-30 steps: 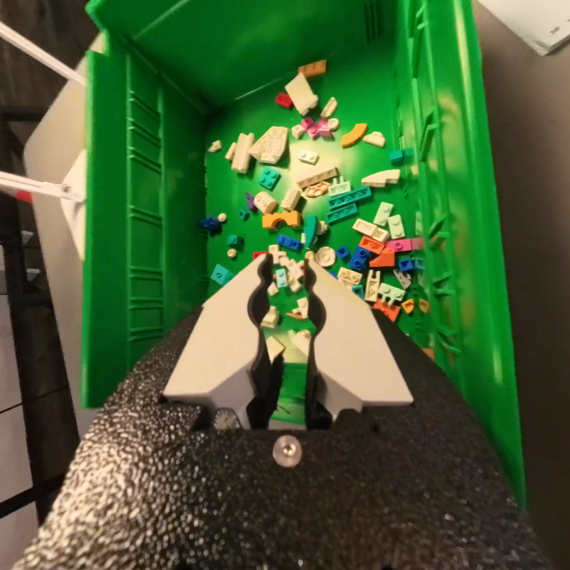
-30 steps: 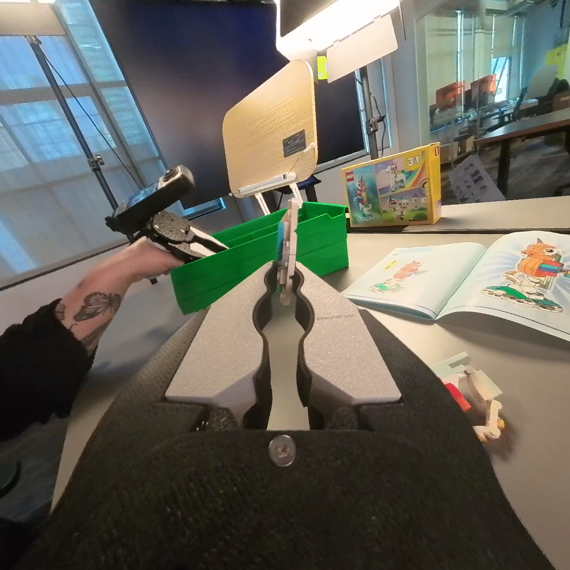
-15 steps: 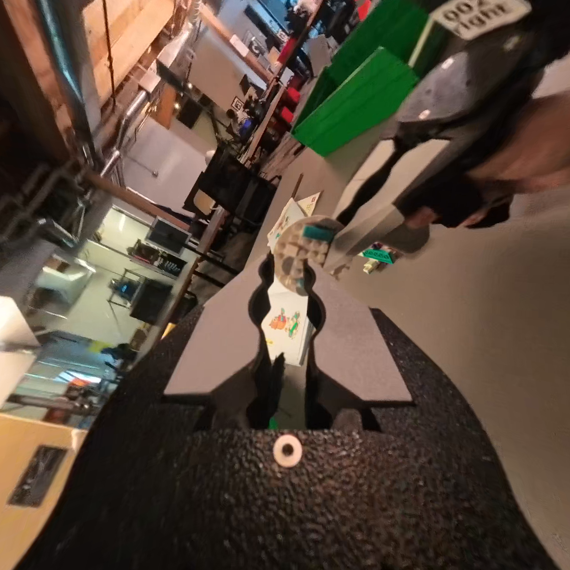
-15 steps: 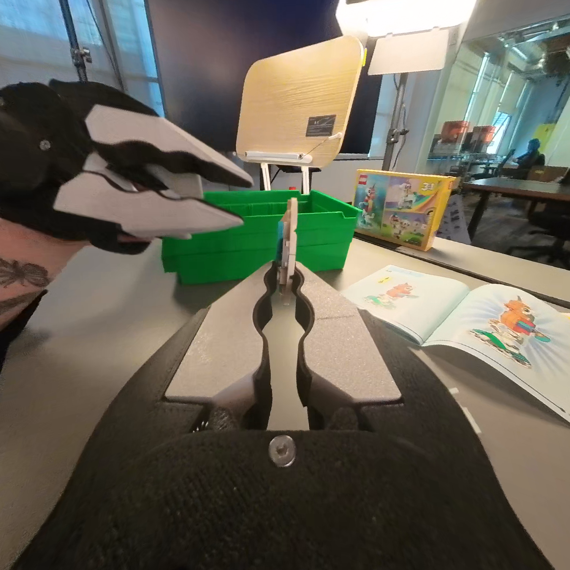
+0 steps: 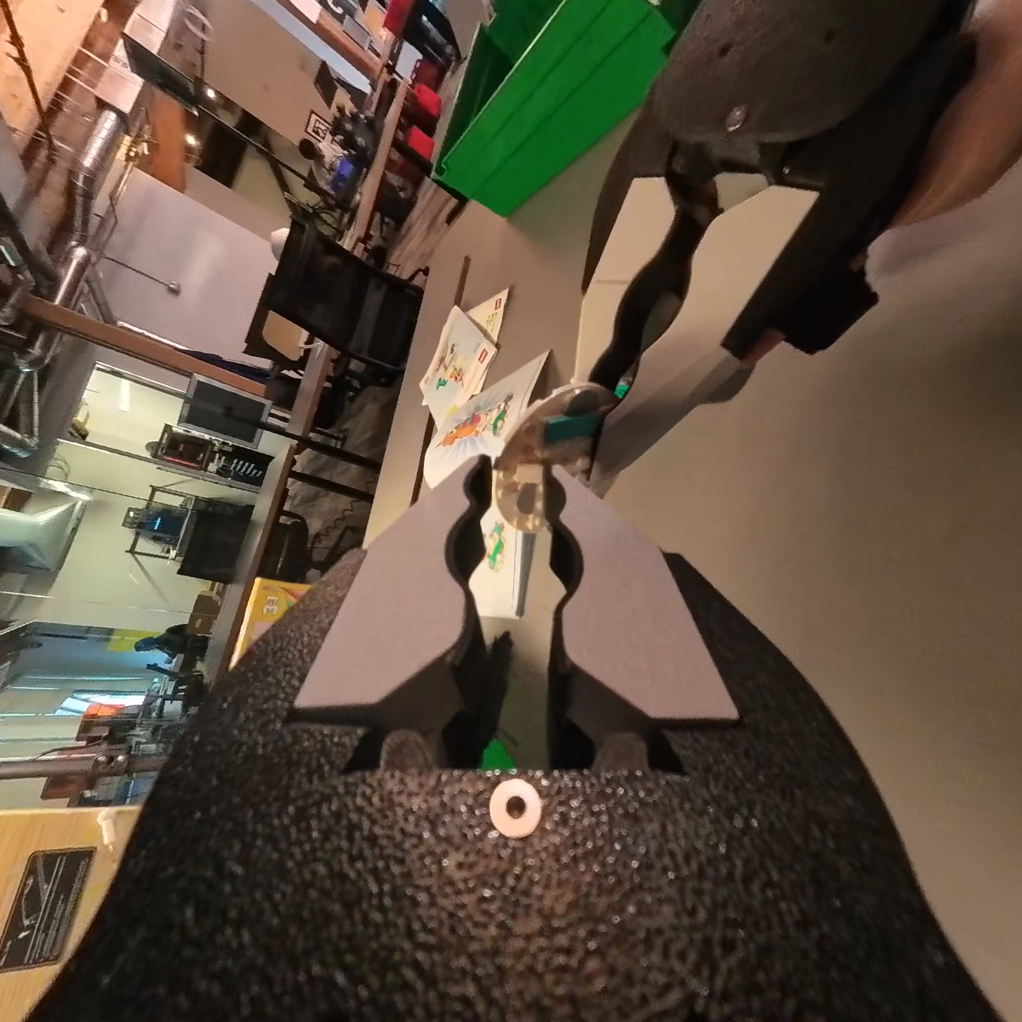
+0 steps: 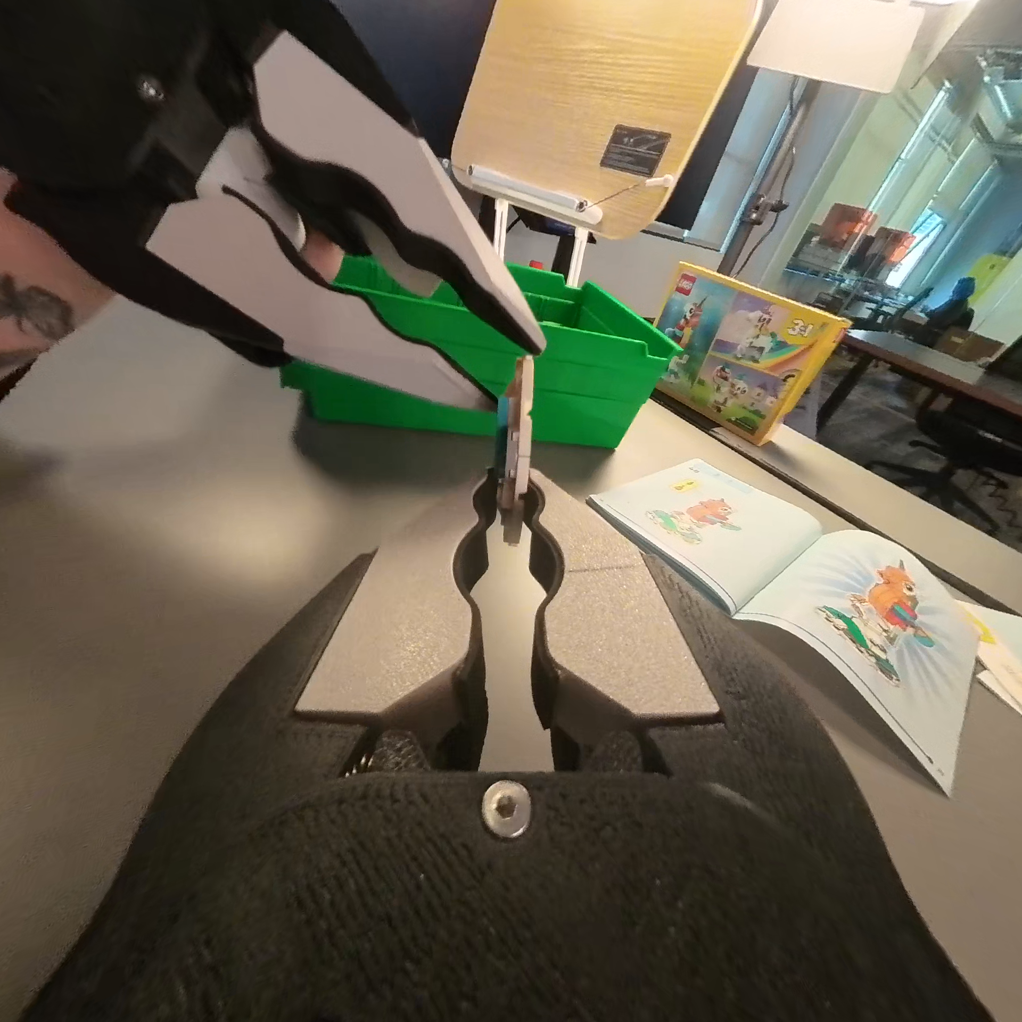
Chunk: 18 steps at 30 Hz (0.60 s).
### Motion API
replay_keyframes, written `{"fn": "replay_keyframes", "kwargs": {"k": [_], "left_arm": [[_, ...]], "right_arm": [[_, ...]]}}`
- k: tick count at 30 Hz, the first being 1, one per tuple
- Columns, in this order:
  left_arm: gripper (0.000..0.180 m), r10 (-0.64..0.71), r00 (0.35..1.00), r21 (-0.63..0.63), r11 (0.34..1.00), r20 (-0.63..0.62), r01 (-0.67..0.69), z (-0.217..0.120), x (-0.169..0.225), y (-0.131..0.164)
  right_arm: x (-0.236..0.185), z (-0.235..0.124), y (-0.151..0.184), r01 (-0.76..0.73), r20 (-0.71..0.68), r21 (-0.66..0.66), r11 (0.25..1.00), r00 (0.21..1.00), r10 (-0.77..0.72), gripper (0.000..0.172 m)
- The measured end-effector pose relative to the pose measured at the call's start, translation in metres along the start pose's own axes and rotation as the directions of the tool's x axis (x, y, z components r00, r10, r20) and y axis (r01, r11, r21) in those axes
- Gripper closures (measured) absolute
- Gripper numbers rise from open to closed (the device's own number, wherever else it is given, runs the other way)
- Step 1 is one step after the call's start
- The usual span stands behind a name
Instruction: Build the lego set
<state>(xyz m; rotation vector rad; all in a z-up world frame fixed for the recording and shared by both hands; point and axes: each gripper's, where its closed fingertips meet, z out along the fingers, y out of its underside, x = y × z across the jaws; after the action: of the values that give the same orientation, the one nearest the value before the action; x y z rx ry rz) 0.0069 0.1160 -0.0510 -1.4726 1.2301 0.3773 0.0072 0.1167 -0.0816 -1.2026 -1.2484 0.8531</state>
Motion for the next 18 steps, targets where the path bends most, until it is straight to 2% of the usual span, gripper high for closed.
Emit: {"fn": "replay_keyframes", "kwargs": {"k": [6,10,14,18], "left_arm": [[0.165,0.007,0.999,-0.039,0.999,-0.051,-0.009,0.002,0.010,0.010],[0.166,0.000,0.999,-0.060,0.998,-0.049,-0.003,0.008,0.019,0.021],[0.167,-0.065,0.997,-0.062,0.996,-0.045,0.062,0.018,0.031,0.038],[0.169,-0.123,0.991,-0.070,0.990,-0.059,0.119,0.023,0.042,0.050]], "right_arm": [[-0.006,0.004,0.011,0.057,0.017,-0.072,0.996,0.998,-0.056,0.165],[-0.005,0.005,0.026,0.107,0.028,-0.178,0.978,0.994,-0.104,0.166],[-0.003,0.007,0.046,0.277,0.072,-0.329,0.903,0.961,-0.269,0.166],[0.001,0.009,0.060,0.434,0.138,-0.410,0.802,0.899,-0.416,0.165]]}}
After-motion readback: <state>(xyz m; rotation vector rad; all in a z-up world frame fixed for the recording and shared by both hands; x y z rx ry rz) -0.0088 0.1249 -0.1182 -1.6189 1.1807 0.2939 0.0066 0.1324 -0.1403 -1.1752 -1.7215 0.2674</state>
